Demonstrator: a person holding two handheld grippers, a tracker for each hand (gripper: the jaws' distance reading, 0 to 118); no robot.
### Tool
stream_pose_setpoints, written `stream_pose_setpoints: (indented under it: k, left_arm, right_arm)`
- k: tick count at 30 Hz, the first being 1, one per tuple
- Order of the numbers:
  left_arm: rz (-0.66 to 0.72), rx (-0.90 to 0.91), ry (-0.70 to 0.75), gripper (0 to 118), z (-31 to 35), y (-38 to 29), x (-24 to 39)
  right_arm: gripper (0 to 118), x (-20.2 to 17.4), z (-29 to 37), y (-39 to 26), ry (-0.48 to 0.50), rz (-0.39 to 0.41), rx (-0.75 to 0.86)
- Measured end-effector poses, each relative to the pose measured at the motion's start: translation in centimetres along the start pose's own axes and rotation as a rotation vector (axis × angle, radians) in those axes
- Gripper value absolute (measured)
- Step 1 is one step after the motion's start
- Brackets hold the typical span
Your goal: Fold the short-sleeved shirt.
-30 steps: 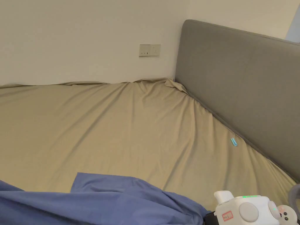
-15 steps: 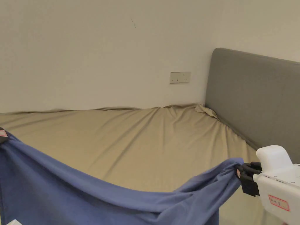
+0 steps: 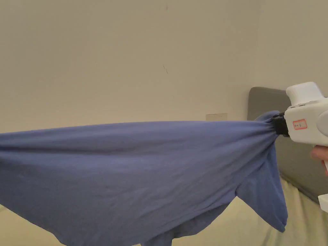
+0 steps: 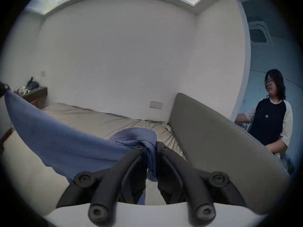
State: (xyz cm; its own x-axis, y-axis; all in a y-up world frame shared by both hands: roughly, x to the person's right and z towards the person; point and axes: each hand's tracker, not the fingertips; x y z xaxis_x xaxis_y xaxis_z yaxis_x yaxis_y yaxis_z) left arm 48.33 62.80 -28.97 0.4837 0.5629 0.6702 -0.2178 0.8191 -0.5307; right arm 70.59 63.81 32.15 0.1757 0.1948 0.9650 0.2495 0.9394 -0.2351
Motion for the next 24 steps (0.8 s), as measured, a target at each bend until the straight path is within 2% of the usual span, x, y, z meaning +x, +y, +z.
stream_pose_setpoints:
  k: [2, 3, 6, 9, 13, 17, 21, 24]
  left_arm:
    - [-0.034, 0.038, 0.009, 3, -0.1, 0.1, 0.6]
    - [-0.074, 0.043, 0.028, 3, -0.3, -0.1, 1.2]
    - [-0.086, 0.038, 0.028, 3, -1.4, -0.6, 2.5]
    - [-0.141, 0.042, 0.053, 3, -3.0, -0.4, 3.8]
    - [-0.143, -0.008, 0.054, 3, -6.0, 0.6, 4.6]
    - [-0.224, -0.021, 0.079, 3, -8.7, 0.6, 5.4]
    - [-0.284, -0.097, 0.121, 3, -11.6, -0.5, 5.8]
    - [-0.243, -0.133, 0.139, 3, -13.0, -2.2, 5.5]
  right_arm:
    - [13, 0.2, -0.4, 1.5, 0.000, -0.023, -0.003]
    - [13, -0.2, -1.1, 2.3, -0.038, -0.033, 0.003]
    - [13, -1.4, -2.5, 4.4, -0.097, 0.028, -0.010]
    - [13, -1.8, -3.7, 6.5, -0.093, 0.030, -0.022]
    - [13, -1.9, -5.3, 8.5, -0.105, 0.026, -0.036]
    - [13, -1.7, -7.1, 9.8, -0.097, -0.021, -0.040]
    - [13, -2.5, -9.2, 9.6, -0.107, -0.035, -0.058]
    - [13, -4.7, -10.8, 8.0, -0.107, 0.008, -0.082]
